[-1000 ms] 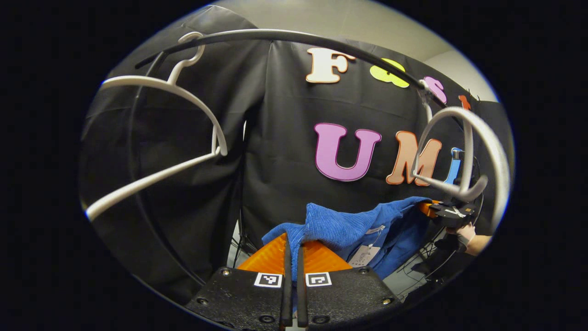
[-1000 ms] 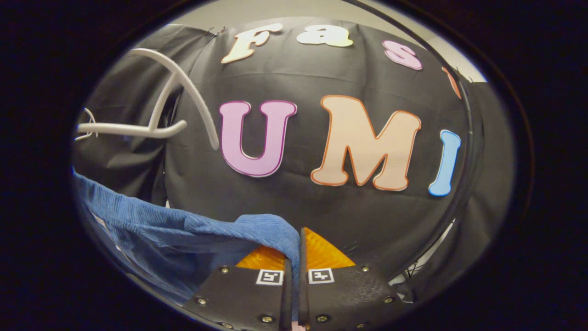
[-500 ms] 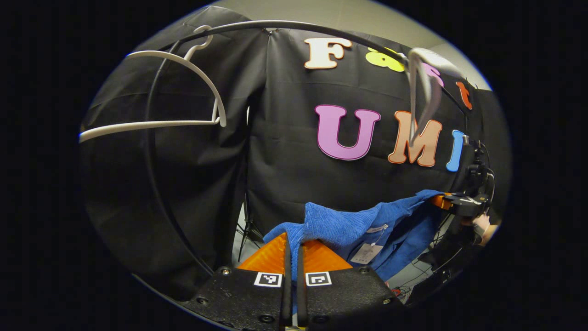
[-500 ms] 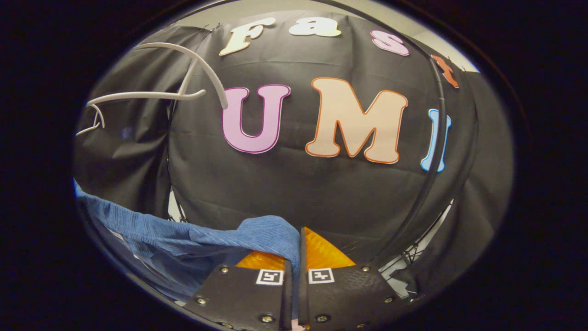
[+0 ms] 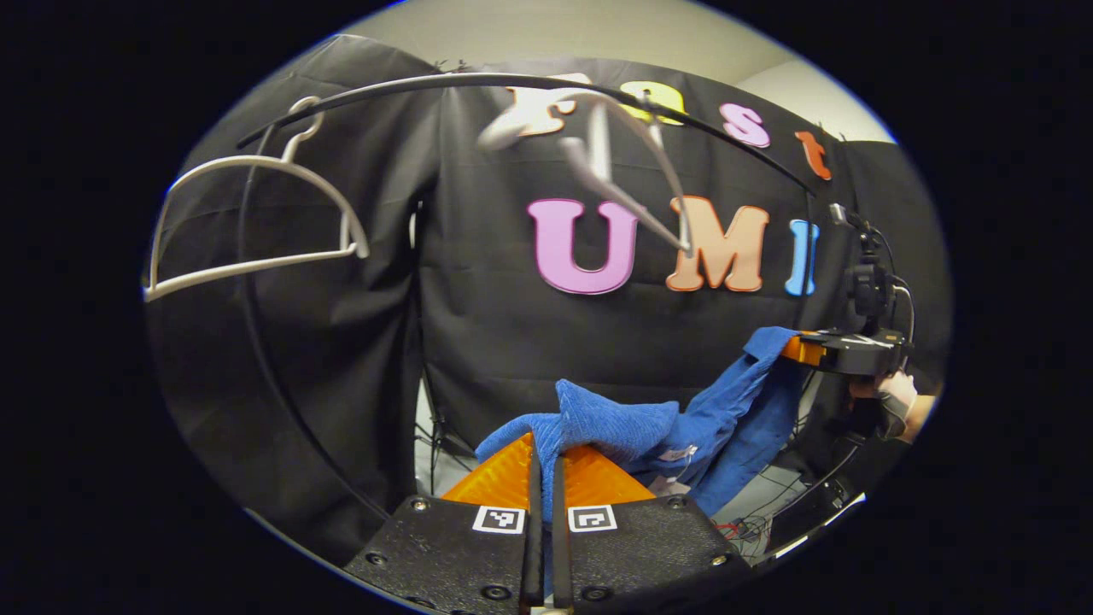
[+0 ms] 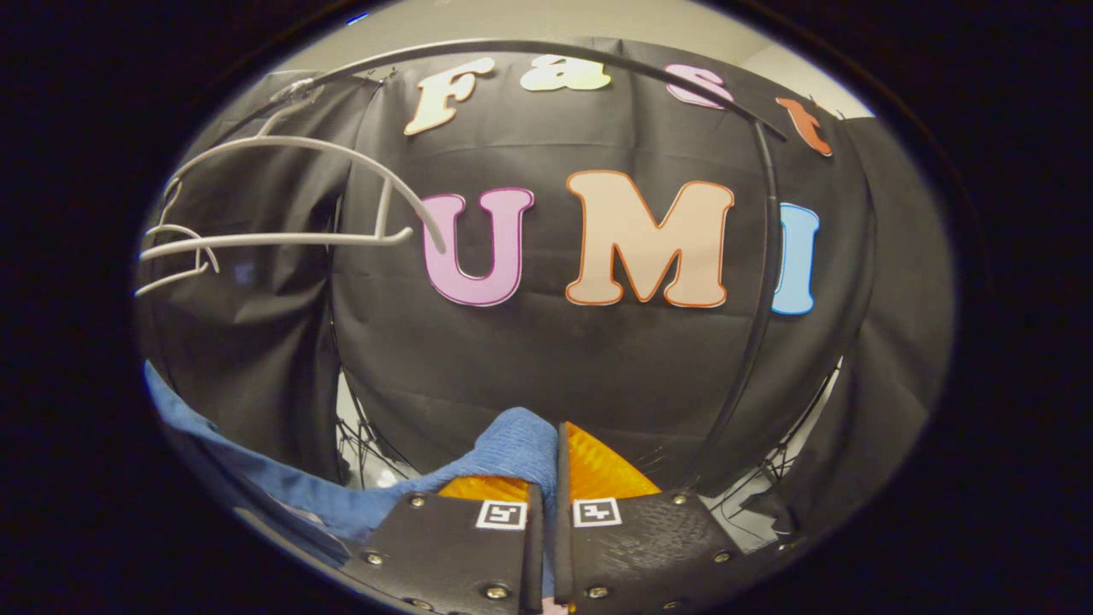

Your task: Grasp the clothes on the hanger with both hands and then place them into the laundry hamper below.

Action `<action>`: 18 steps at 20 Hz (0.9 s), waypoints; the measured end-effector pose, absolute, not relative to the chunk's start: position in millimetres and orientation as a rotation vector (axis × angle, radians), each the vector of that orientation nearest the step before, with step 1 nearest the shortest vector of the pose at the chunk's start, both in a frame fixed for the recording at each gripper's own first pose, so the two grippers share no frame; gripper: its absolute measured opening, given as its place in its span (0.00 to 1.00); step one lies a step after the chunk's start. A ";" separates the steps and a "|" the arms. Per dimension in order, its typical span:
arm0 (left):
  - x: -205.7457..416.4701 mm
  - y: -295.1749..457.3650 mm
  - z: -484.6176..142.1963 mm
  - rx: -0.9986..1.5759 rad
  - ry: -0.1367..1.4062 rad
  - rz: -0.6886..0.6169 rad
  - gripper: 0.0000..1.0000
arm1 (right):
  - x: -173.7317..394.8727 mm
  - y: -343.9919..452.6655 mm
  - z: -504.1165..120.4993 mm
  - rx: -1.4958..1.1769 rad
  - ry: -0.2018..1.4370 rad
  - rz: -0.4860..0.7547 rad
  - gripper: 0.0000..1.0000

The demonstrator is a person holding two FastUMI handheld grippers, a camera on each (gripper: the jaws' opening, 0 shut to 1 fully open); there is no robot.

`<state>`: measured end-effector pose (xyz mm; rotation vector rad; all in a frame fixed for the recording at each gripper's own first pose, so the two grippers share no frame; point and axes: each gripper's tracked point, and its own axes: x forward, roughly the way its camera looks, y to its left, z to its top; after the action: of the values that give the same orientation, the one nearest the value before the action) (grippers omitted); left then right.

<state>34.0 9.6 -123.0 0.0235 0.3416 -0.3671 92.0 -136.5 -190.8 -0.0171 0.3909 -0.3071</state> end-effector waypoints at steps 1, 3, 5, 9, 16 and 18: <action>31.1 -6.6 -122.0 0.039 0.333 -0.401 0.05 | 89.8 -132.0 -187.0 -0.012 0.387 -0.295 0.06; 29.4 -32.3 -120.2 0.070 0.314 -0.464 0.05 | 82.6 -124.1 -179.0 -0.009 0.380 -0.271 0.06; 26.4 -58.8 -116.6 0.076 0.298 -0.527 0.05 | 75.7 -119.8 -173.2 -0.006 0.373 -0.254 0.06; 29.0 -107.9 -108.7 0.038 0.266 -0.624 0.05 | 63.6 -115.8 -167.3 0.008 0.366 -0.233 0.06; 51.2 -172.9 -122.6 -0.101 0.297 -0.703 0.05 | 47.6 -116.2 -189.3 0.027 0.411 -0.212 0.06; 61.6 -186.2 -136.0 -0.109 0.323 -0.702 0.05 | 43.9 -118.6 -201.5 0.030 0.435 -0.215 0.06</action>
<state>61.6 -186.2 -136.0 -0.1094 0.3234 -0.7022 43.9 -118.6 -201.5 0.0302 0.4351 -0.2147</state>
